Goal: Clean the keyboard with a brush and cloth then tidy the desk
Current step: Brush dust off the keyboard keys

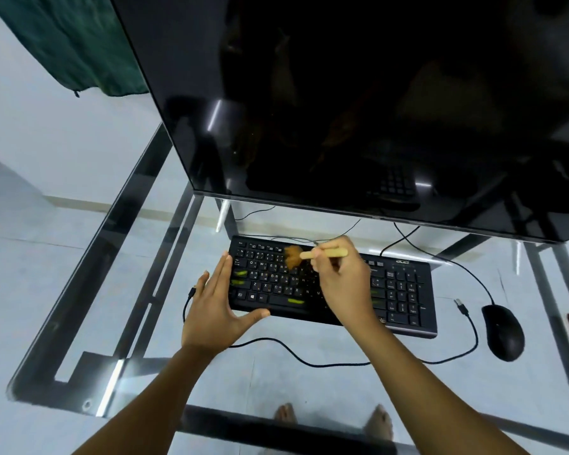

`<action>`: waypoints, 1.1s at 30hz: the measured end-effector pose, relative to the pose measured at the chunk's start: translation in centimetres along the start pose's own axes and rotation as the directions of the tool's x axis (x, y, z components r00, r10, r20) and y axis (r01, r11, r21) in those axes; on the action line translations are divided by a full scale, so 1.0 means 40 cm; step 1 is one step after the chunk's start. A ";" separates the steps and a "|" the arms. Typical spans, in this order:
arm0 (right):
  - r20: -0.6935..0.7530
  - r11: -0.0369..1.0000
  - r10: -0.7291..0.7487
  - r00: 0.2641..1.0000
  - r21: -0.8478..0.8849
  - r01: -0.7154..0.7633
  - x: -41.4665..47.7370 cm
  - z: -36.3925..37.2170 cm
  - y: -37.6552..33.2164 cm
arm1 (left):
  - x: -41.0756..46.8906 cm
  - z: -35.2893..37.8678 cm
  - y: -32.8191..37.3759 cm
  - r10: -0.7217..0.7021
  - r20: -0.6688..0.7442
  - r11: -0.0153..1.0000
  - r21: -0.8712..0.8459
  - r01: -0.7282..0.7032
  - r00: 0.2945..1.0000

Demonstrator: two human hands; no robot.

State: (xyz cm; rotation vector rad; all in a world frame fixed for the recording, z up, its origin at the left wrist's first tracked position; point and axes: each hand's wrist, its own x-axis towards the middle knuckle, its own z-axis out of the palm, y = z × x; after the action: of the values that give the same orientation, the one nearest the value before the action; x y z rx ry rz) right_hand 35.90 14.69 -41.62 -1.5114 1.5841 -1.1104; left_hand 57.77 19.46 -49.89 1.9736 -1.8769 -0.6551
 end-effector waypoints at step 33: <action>0.014 0.995 0.102 0.995 0.002 -0.102 0.097 0.072 -0.049 | -0.007 -0.018 0.022 -0.034 -0.017 0.999 -0.041 0.033 0.999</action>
State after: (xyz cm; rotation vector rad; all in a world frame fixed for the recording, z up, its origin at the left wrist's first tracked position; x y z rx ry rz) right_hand 38.93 10.55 -40.68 -1.4166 1.6308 -1.0427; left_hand 57.43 19.61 -48.79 1.9830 -1.8096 -0.6782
